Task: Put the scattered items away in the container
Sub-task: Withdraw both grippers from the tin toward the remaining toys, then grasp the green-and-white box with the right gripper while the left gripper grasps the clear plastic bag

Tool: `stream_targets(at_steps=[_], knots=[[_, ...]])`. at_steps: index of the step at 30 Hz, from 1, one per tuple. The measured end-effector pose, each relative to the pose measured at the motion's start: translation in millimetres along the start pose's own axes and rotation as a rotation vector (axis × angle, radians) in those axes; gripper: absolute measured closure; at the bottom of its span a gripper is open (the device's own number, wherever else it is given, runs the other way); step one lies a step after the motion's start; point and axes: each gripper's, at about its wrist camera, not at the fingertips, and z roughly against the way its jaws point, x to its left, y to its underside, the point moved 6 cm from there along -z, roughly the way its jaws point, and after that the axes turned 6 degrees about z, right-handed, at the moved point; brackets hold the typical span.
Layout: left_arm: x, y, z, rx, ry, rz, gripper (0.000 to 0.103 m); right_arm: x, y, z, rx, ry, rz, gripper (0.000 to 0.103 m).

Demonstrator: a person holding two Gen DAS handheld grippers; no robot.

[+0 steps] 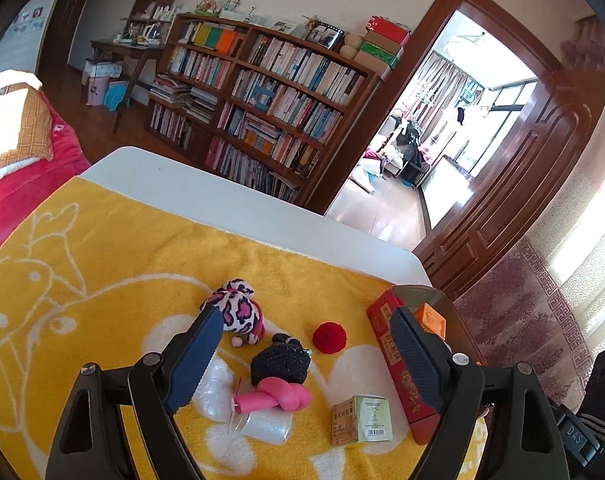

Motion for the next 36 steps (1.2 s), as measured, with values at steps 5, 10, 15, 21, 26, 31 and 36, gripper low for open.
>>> stream_targets(at_steps=[5, 10, 15, 21, 26, 31, 36], knots=[[17, 8, -7, 0.051, -0.018, -0.018, 0.016, 12, 22, -17, 0.036, -0.009, -0.024, 0.025], [31, 9, -12, 0.057, -0.049, -0.018, 0.016, 19, 40, -34, 0.071, -0.010, -0.037, 0.025], [60, 8, -26, 0.089, -0.084, 0.054, 0.016, 24, 51, -47, 0.083, 0.003, -0.020, 0.025], [86, 21, -55, 0.167, -0.154, 0.091, 0.016, 23, 61, -59, 0.104, 0.005, -0.027, 0.025], [84, 36, -75, 0.226, -0.189, 0.028, 0.016, 17, 70, -69, 0.127, 0.007, -0.043, 0.025], [80, 52, -89, 0.244, -0.179, -0.010, 0.016, 15, 72, -71, 0.129, 0.011, -0.035, 0.025], [78, 53, -88, 0.247, -0.121, 0.012, 0.047, 13, 74, -71, 0.132, 0.015, -0.033, 0.025]])
